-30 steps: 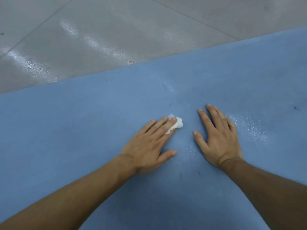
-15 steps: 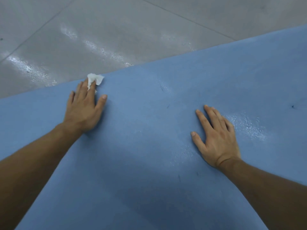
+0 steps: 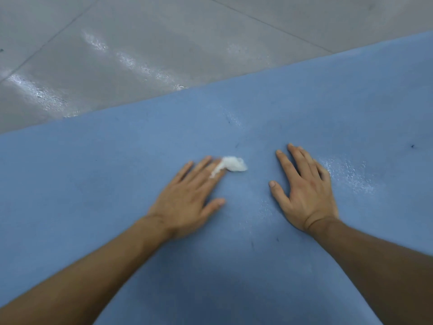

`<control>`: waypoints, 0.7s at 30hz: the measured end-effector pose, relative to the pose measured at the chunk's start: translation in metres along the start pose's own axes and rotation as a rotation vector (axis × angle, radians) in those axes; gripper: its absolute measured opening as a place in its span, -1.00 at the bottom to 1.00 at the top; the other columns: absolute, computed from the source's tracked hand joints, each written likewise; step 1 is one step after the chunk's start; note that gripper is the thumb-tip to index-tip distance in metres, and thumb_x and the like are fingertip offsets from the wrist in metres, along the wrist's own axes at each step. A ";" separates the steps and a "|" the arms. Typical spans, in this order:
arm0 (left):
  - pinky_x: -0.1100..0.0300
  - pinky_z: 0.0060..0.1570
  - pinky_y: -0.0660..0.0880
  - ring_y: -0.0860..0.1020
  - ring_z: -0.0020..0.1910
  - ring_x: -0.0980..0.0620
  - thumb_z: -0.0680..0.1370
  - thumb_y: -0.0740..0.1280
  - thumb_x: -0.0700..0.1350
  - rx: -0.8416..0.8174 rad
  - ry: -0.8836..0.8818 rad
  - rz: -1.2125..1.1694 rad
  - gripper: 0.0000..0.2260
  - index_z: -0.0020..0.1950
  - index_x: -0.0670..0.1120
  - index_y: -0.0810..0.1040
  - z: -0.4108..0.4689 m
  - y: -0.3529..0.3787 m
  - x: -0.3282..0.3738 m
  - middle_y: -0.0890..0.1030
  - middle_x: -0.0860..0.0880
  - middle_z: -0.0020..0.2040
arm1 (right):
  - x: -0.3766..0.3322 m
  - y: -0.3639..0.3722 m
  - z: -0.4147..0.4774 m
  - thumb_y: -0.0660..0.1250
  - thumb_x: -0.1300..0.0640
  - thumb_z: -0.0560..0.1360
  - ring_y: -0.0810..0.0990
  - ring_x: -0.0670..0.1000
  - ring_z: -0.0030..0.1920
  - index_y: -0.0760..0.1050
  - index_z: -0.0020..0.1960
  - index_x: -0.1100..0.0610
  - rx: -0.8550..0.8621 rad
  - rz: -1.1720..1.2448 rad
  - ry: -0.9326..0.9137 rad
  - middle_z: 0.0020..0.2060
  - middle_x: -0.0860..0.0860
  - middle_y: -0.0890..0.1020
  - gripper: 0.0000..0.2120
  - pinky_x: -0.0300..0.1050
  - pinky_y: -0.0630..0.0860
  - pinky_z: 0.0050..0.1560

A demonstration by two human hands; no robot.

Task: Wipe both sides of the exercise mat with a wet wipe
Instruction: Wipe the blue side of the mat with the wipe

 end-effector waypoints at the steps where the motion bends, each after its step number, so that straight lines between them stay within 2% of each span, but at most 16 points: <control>1: -0.03 0.62 -0.10 -0.05 0.67 0.06 0.68 -0.18 0.32 0.014 -0.072 -0.007 -0.32 0.70 -0.02 0.05 -0.001 -0.004 -0.019 0.07 0.01 0.69 | 0.000 0.000 0.000 0.05 -0.25 0.60 0.11 0.02 0.65 0.25 0.64 0.00 -0.003 -0.002 0.000 0.65 0.01 0.21 -0.33 0.05 0.07 0.58; 3: -0.04 0.62 -0.12 -0.07 0.67 0.08 0.64 -0.19 0.34 0.039 -0.261 -0.028 -0.29 0.71 -0.01 0.02 -0.006 -0.012 -0.065 0.03 0.01 0.70 | 0.001 0.000 -0.001 0.04 -0.25 0.61 0.10 0.01 0.66 0.24 0.64 0.00 -0.007 -0.005 0.000 0.65 0.00 0.20 -0.33 0.05 0.07 0.58; 7: -0.18 0.59 -0.03 0.01 0.66 -0.04 0.58 -0.16 0.34 0.150 -0.682 -0.129 -0.27 0.68 0.01 0.08 -0.024 -0.038 -0.155 0.07 -0.07 0.69 | 0.001 0.000 -0.001 0.04 -0.26 0.61 0.10 0.01 0.66 0.23 0.65 0.00 -0.007 0.000 0.002 0.65 0.00 0.19 -0.33 0.04 0.05 0.58; 8: -0.20 0.59 -0.02 0.01 0.66 -0.05 0.58 -0.15 0.35 0.162 -0.758 -0.156 -0.27 0.68 0.00 0.10 -0.028 -0.042 -0.168 0.08 -0.07 0.69 | 0.001 0.000 -0.001 0.04 -0.25 0.61 0.11 0.01 0.65 0.23 0.65 0.00 -0.004 0.000 0.000 0.65 0.00 0.20 -0.33 0.04 0.05 0.58; 10: -0.21 0.59 -0.03 -0.01 0.66 -0.05 0.58 -0.15 0.36 0.166 -0.801 -0.172 -0.25 0.67 -0.02 0.09 -0.032 -0.044 -0.174 0.06 -0.05 0.69 | 0.001 0.000 -0.001 0.04 -0.25 0.61 0.11 0.02 0.65 0.23 0.65 0.01 -0.006 0.000 -0.004 0.65 0.01 0.19 -0.33 0.05 0.06 0.59; 12: -0.19 0.60 -0.04 -0.01 0.66 -0.08 0.58 -0.14 0.36 0.169 -0.735 -0.178 -0.23 0.69 -0.05 0.06 -0.030 -0.040 -0.158 0.05 -0.07 0.69 | 0.001 0.000 -0.002 0.04 -0.26 0.61 0.11 0.02 0.66 0.23 0.65 0.01 -0.007 -0.001 -0.005 0.65 0.01 0.19 -0.33 0.06 0.07 0.59; 15: -0.09 0.62 -0.07 -0.01 0.67 -0.09 0.61 -0.12 0.34 0.124 -0.518 -0.138 -0.26 0.70 -0.04 0.02 -0.025 -0.027 -0.106 0.04 -0.08 0.70 | 0.000 0.000 -0.001 0.04 -0.25 0.61 0.11 0.02 0.66 0.23 0.65 0.01 -0.001 0.002 -0.001 0.65 0.01 0.19 -0.33 0.07 0.08 0.59; 18: 0.03 0.62 -0.13 0.03 0.67 -0.05 0.66 -0.12 0.34 0.067 -0.212 -0.097 -0.28 0.70 -0.08 0.06 -0.019 -0.014 -0.035 0.07 -0.06 0.68 | 0.001 0.000 -0.001 0.05 -0.25 0.60 0.13 0.02 0.65 0.24 0.64 0.01 0.007 0.001 -0.001 0.65 0.01 0.21 -0.33 0.08 0.10 0.58; 21: -0.06 0.61 -0.05 0.04 0.67 -0.05 0.67 -0.05 0.33 0.006 0.087 -0.049 -0.30 0.68 -0.09 0.13 -0.018 0.006 0.044 0.11 -0.05 0.68 | 0.002 0.002 -0.001 0.06 -0.25 0.60 0.14 0.03 0.65 0.25 0.64 0.01 0.013 0.001 -0.006 0.65 0.02 0.22 -0.33 0.09 0.12 0.57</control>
Point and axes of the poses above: each hand's wrist, its own z-axis towards the middle knuckle, its own y-axis out of the palm, x = y × z, the point moved 3 cm from there along z, towards the middle knuckle
